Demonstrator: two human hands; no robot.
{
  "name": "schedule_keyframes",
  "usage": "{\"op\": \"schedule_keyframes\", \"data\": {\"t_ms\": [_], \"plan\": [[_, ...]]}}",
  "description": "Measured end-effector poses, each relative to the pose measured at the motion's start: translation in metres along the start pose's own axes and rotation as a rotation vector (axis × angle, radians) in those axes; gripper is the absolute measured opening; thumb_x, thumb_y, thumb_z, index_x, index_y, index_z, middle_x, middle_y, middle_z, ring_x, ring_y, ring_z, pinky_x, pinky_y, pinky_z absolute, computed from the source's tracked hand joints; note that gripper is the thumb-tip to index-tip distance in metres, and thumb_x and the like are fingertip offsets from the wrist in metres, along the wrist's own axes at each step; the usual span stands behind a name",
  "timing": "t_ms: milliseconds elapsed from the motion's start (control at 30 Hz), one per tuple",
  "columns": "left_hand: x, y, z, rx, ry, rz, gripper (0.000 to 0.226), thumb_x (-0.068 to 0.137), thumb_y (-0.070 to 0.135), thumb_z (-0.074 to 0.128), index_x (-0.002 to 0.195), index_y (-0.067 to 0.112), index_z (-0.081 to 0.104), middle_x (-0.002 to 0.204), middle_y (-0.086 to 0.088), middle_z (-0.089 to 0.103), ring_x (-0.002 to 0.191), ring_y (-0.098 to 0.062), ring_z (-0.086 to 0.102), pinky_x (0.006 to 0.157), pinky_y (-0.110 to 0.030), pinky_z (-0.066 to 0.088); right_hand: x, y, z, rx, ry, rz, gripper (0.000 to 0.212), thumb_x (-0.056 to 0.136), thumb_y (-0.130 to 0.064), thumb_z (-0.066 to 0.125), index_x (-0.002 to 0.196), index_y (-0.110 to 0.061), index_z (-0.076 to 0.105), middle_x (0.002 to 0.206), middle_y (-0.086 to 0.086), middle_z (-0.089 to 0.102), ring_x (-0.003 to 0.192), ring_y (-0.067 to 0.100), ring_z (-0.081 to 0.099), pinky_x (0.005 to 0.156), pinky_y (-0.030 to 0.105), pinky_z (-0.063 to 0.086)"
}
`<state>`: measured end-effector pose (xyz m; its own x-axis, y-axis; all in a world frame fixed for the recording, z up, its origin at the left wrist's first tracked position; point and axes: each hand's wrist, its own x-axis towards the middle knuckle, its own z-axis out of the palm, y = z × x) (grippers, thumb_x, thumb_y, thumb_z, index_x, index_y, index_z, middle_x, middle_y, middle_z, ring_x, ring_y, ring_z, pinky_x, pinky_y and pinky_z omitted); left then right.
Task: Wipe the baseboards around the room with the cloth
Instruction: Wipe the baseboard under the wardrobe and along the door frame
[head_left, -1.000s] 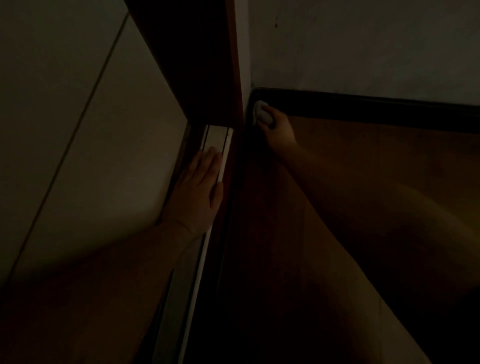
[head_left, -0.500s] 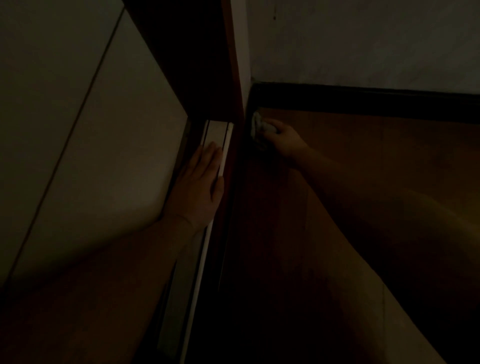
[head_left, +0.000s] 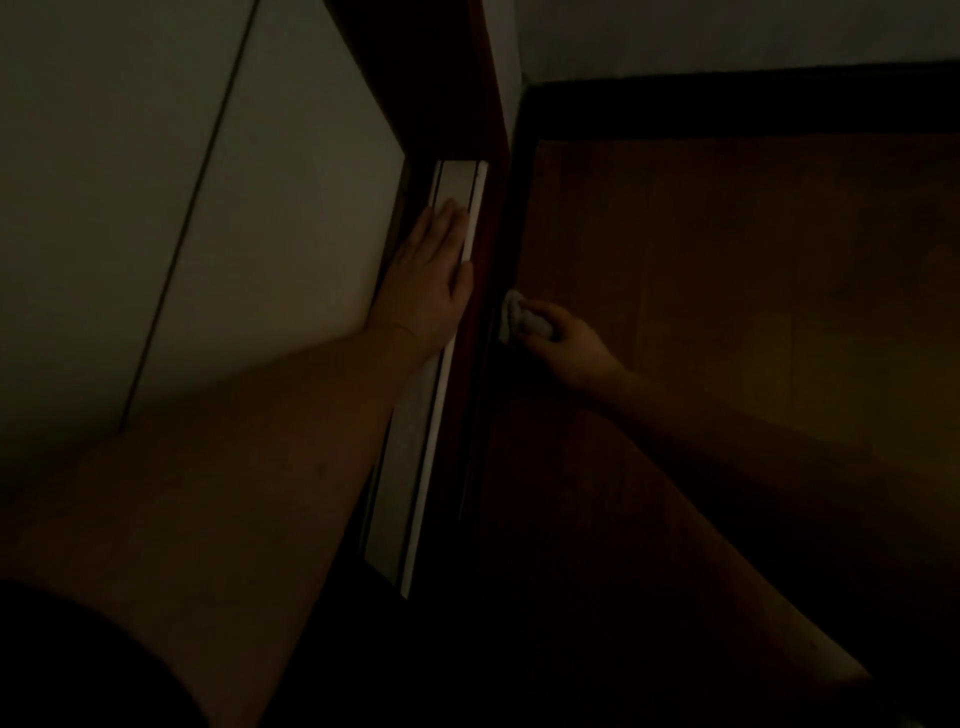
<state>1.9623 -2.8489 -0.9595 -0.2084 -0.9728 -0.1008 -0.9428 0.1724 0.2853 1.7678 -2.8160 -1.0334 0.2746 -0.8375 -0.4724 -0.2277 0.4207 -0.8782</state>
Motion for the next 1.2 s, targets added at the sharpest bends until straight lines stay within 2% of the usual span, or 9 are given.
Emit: {"op": "schedule_keyframes", "data": {"t_ms": [133,333,467,600,733,900,1067,1133,1200], "plan": [[0.000,0.000,0.001,0.003,-0.008,-0.022,0.057,0.107,0.029,0.030,0.158,0.014,0.009,0.166,-0.004,0.004,0.153,-0.019,0.000,0.124,-0.037,0.006,-0.047,0.020,0.031,0.003,0.010,0.054,0.046,0.095,-0.028,0.063,0.140,-0.028,0.050,0.137,0.002,0.055,0.116,0.020,0.059,0.097,0.038,0.053],[0.000,0.000,0.000,-0.002,-0.012,-0.014,0.056,0.107,0.028,0.029,0.158,0.012,0.010,0.166,-0.006,0.005,0.153,-0.021,0.001,0.124,-0.037,0.006,-0.091,0.033,0.046,0.028,-0.076,0.120,0.043,0.095,-0.026,0.064,0.137,-0.027,0.054,0.136,0.002,0.057,0.118,0.019,0.059,0.100,0.040,0.051],[0.002,-0.002,0.000,-0.016,-0.012,-0.011,0.056,0.107,0.027,0.030,0.158,0.010,0.011,0.166,-0.008,0.007,0.153,-0.022,0.002,0.124,-0.038,0.006,-0.091,0.031,0.029,0.150,-0.166,0.128,0.032,0.096,-0.013,0.062,0.128,-0.015,0.059,0.121,0.005,0.064,0.115,0.026,0.062,0.098,0.037,0.053],[0.004,-0.005,0.002,-0.041,-0.008,-0.011,0.056,0.107,0.028,0.031,0.158,0.012,0.012,0.166,-0.006,0.007,0.153,-0.020,0.001,0.124,-0.038,0.007,-0.069,0.020,0.006,0.228,-0.081,0.088,0.035,0.096,-0.010,0.060,0.131,-0.012,0.057,0.128,0.011,0.061,0.119,0.028,0.060,0.102,0.042,0.050],[0.004,-0.007,0.005,-0.030,0.009,0.000,0.056,0.107,0.027,0.032,0.158,0.012,0.013,0.166,-0.005,0.008,0.153,-0.020,0.002,0.124,-0.038,0.008,-0.031,0.001,-0.024,0.165,0.049,-0.020,0.044,0.096,-0.017,0.063,0.138,-0.020,0.052,0.137,0.005,0.056,0.118,0.017,0.059,0.093,0.030,0.054],[0.003,-0.008,0.008,-0.027,0.036,0.022,0.056,0.107,0.027,0.033,0.157,0.010,0.014,0.165,-0.006,0.009,0.152,-0.021,0.003,0.123,-0.031,0.004,0.027,-0.027,-0.053,0.014,0.155,-0.131,0.050,0.097,-0.025,0.062,0.144,-0.023,0.047,0.148,0.001,0.045,0.132,0.018,0.049,0.108,0.042,0.046],[0.003,-0.009,0.008,-0.014,0.026,0.013,0.059,0.103,0.035,0.025,0.157,0.012,0.014,0.165,-0.004,0.009,0.152,-0.019,0.003,0.122,-0.029,0.002,0.080,-0.057,-0.070,-0.003,0.216,-0.149,0.053,0.098,-0.021,0.059,0.148,-0.017,0.042,0.150,0.008,0.041,0.135,0.022,0.044,0.112,0.045,0.040],[0.003,-0.009,0.008,-0.020,0.017,0.012,0.060,0.102,0.037,0.024,0.157,0.014,0.012,0.165,-0.001,0.007,0.152,-0.017,0.001,0.122,-0.028,0.002,0.100,-0.071,-0.075,-0.042,0.197,-0.183,0.053,0.099,-0.018,0.058,0.149,-0.015,0.040,0.151,0.010,0.039,0.137,0.023,0.042,0.114,0.040,0.037],[0.002,-0.008,0.008,-0.025,0.011,0.011,0.060,0.102,0.037,0.024,0.157,0.015,0.011,0.165,0.001,0.005,0.152,-0.016,0.000,0.123,-0.029,0.003,0.119,-0.086,-0.075,-0.105,0.227,-0.268,0.052,0.099,-0.014,0.057,0.148,-0.008,0.040,0.150,0.011,0.041,0.136,0.020,0.042,0.112,0.026,0.034]]}}
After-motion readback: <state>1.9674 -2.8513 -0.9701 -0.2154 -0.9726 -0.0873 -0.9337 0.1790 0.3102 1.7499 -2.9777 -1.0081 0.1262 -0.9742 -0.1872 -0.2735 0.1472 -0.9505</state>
